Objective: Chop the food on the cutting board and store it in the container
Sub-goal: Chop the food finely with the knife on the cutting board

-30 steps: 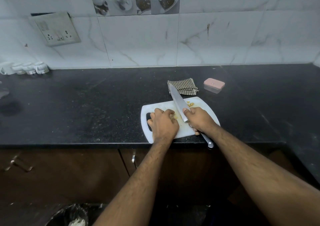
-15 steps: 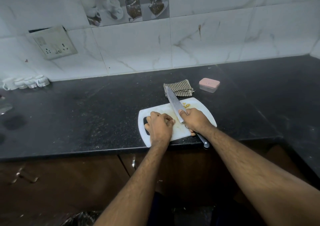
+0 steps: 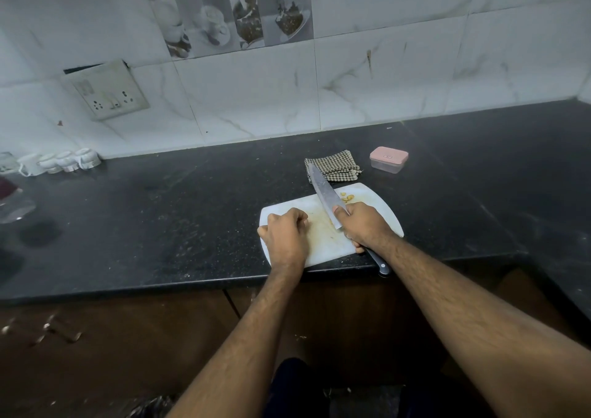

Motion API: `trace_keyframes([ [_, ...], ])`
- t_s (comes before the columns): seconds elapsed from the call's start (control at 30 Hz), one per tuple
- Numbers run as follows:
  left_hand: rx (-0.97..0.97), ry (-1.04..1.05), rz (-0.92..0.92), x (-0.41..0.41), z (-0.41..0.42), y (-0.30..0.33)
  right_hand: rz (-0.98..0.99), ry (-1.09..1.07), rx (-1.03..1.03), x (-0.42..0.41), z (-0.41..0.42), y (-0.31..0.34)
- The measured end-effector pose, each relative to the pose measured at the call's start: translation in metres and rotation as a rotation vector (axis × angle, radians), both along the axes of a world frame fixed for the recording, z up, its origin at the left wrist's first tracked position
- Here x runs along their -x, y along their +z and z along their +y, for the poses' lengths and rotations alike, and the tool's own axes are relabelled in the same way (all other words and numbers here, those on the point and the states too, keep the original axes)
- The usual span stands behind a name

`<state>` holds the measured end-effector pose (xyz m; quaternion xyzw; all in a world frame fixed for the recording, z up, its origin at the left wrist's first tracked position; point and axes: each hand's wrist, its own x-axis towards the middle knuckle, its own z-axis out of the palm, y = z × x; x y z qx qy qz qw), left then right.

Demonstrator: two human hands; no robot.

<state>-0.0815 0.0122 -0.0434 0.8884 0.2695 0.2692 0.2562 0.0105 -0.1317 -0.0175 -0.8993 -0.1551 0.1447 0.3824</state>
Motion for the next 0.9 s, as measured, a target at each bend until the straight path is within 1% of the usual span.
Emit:
trace_keyframes([
  [0.13,-0.027,-0.059,-0.030,0.0024,0.0044,-0.0013,-0.004,0.003,0.006,-0.0001,0.0006,0.0001],
  [0.27,0.026,-0.123,-0.095,0.0009,0.0041,-0.0035,-0.011,0.011,0.015,0.0009,0.0006,0.0013],
  [0.43,0.000,-0.161,-0.134,0.0023,0.0020,-0.0063,-0.023,0.006,0.036,0.0014,0.0008,0.0021],
  [0.67,0.015,-0.110,-0.171,0.0063,0.0000,-0.0064,-0.038,0.002,0.031,0.0012,0.0016,0.0006],
  [0.8,0.106,-0.065,-0.173,0.0073,0.0017,-0.0072,-0.036,-0.001,0.030,0.0008,0.0008,-0.0002],
  [0.9,0.190,-0.032,-0.210,0.0100,0.0017,-0.0043,-0.041,0.009,0.021,0.0009,0.0008,-0.0002],
])
